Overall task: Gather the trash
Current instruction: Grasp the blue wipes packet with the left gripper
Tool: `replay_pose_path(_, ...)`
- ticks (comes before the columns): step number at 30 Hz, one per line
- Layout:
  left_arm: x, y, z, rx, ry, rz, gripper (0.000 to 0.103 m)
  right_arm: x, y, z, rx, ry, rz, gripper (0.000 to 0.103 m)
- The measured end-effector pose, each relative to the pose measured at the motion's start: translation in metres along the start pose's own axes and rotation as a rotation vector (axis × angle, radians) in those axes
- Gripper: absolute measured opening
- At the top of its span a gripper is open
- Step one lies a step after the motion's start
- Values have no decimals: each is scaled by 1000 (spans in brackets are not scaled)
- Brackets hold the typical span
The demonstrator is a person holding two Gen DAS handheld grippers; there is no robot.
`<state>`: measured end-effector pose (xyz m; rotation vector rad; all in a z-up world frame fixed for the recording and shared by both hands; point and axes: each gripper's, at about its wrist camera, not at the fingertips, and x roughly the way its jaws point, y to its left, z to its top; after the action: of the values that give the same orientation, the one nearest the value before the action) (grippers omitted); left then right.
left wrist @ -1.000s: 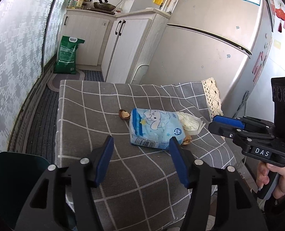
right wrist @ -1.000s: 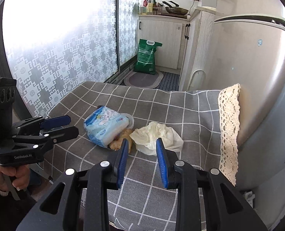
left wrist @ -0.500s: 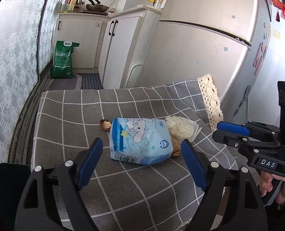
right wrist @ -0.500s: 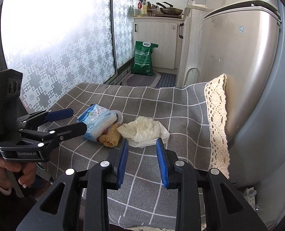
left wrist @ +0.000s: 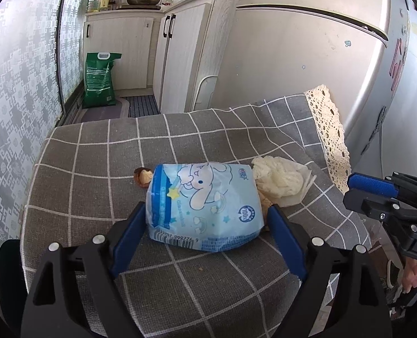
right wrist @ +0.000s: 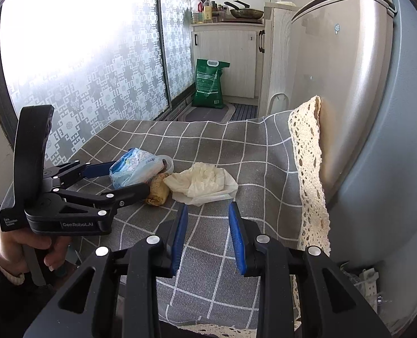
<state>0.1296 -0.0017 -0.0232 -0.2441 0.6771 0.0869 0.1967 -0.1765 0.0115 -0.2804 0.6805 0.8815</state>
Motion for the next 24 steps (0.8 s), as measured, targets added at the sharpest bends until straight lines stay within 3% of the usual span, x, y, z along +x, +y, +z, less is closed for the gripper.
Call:
replay_pose_path(2,2,-2,1,3,-2,-5,88,1,-1,-1,0,5,1,31)
replay_pose_path(5,1,-2,1,2,-10,-21,75,3,-2,-3,0,11,4,33)
replay_pose_path(9,0,1,1,-11,-17,-30,71,4,-3,-5,5,16,9,33)
replay_pose_path(14,-10,6,2,-35,-52,-41,70,8,-2,-3,17,19,15,39)
replay_pose_path(24,-40,20,5,-62,-150,-89,70,27,0,2,28,30,-18,40)
